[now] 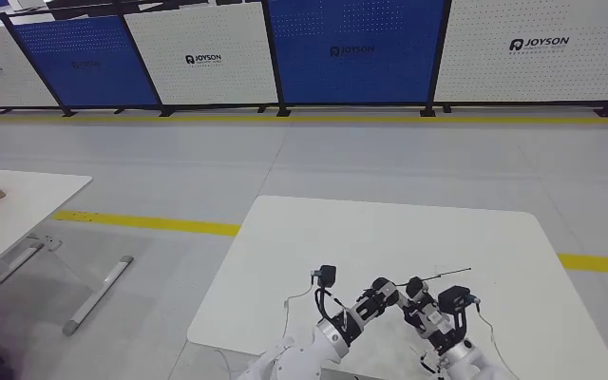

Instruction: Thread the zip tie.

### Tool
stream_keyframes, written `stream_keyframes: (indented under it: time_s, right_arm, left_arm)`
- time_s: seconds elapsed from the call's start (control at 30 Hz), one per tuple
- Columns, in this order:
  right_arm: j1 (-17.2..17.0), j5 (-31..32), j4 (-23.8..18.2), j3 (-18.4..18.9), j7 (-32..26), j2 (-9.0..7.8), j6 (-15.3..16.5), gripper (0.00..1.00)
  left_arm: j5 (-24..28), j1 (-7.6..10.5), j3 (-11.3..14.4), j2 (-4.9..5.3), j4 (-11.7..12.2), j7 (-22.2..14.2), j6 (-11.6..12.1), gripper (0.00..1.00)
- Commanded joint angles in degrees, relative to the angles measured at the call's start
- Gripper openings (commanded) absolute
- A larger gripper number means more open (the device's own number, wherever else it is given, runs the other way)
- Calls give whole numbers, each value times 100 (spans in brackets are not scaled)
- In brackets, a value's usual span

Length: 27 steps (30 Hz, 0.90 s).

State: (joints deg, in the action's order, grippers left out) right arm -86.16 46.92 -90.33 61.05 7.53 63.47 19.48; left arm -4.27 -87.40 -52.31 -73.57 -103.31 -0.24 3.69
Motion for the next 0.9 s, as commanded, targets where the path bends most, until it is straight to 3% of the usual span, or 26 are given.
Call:
stream_keyframes:
  time_s: [0.0, 0.2, 0.87]
  right_arm:
    - [25, -66, -26, -48, -5, -24, 0, 39]
    - [78, -340, -96, -179, 66, -127, 0, 36]
    - [213, -489, -121, -534, 625, -462, 0, 31]
  left_arm:
    - [32, 11, 22, -14, 15, 89, -57, 0]
    - [173, 78, 77, -49, 80, 180, -192, 0]
    - [153, 130, 136, -84, 183, 231, -180, 0]
